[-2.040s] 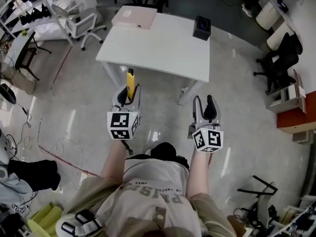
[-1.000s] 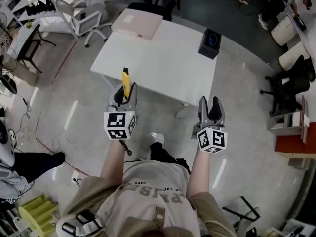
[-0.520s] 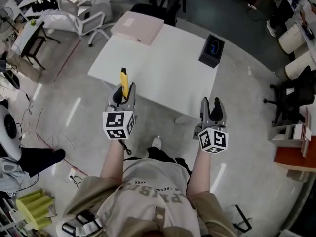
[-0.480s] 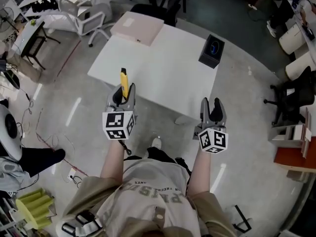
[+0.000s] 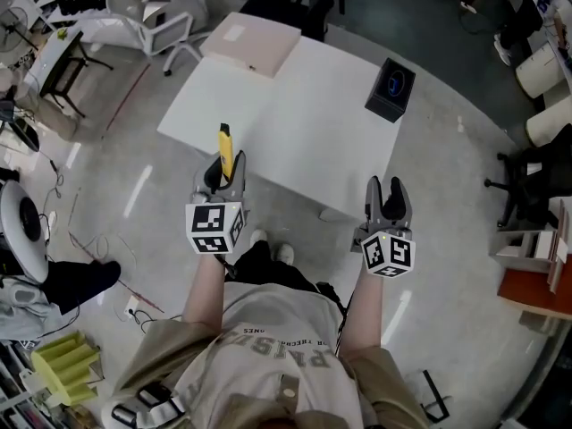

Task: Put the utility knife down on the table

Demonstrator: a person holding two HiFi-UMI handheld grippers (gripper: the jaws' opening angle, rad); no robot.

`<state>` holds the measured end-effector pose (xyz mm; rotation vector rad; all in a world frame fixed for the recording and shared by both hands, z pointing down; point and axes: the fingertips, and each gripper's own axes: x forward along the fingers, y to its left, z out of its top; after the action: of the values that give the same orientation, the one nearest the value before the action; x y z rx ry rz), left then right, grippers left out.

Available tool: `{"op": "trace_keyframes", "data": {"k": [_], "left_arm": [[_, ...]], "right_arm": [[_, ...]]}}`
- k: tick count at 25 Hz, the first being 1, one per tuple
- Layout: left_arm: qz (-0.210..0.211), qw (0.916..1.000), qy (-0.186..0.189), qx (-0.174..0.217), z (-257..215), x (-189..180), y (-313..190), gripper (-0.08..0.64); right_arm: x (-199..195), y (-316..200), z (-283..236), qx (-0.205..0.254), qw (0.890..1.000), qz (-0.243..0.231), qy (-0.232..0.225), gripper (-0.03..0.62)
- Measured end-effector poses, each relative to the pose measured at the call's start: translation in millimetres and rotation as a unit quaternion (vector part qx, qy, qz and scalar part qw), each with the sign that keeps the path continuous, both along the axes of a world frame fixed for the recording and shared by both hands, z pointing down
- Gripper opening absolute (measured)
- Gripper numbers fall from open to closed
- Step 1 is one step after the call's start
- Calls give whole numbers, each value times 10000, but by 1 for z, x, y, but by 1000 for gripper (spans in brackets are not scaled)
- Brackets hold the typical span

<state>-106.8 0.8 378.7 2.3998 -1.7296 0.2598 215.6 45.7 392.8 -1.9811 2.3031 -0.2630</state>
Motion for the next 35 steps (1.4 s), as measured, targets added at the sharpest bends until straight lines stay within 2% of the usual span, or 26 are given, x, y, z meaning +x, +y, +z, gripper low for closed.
{"op": "trace_keyframes", "data": {"k": [8, 18, 21, 25, 29, 35], "left_arm": [[219, 9993, 155, -253, 25, 11, -37, 104], [753, 9967, 111, -267, 28, 37, -123, 104], [1068, 9935, 33, -382, 34, 47, -148, 104], [1877, 9797, -60, -707, 47, 70, -174, 104], [2543, 9621, -516, -838, 65, 88, -188, 104], [3499, 9221, -1312, -1004, 95, 101, -202, 104]], "right_arm": [[-6, -29, 7, -112, 9998, -14, 145, 196], [-3, -89, 9, -148, 9994, 228, 208, 196], [-7, -111, 9, -139, 9993, 219, 279, 196], [-17, -139, 9, -186, 9985, -34, 512, 196], [-37, -162, 14, -279, 9945, -656, 766, 196], [-72, -185, 23, -591, 9784, -1680, 1047, 196]]}}
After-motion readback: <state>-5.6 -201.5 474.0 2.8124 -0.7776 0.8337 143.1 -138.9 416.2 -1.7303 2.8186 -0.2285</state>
